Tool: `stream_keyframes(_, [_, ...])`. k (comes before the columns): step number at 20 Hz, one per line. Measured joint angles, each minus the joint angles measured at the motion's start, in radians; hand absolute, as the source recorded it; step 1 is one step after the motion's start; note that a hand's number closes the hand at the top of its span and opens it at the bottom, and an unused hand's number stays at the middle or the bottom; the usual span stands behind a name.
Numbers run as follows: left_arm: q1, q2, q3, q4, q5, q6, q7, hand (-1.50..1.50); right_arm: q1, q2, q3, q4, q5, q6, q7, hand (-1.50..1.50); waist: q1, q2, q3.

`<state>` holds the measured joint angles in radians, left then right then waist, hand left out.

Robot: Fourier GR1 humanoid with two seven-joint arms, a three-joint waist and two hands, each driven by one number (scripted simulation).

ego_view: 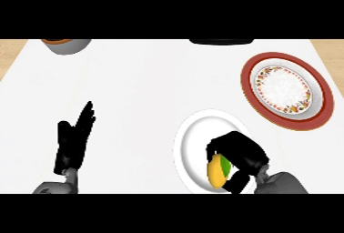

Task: Pick the lemon from the plate and place it in the plate

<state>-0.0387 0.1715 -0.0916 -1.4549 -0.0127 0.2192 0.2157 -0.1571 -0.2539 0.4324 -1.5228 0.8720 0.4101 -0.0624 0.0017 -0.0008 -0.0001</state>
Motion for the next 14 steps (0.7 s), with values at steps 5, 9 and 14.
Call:
stream_keyframes(5, [0.001,-0.002,0.019,0.000,0.005,-0.017,-0.002,0.00,-0.009,0.017,-0.047,-0.016,0.044,-0.070,0.017,1.50,0.000,0.000,0.000])
stream_keyframes(9, [0.008,-0.004,0.012,0.003,0.003,-0.028,-0.014,0.00,-0.120,0.078,-0.166,0.097,0.067,-0.150,0.130,1.50,0.012,0.004,0.000])
stream_keyframes(14, [-0.001,0.002,0.014,-0.006,0.005,-0.039,-0.005,0.00,-0.298,0.127,-0.295,0.232,0.125,-0.269,0.286,1.50,0.022,0.007,0.000])
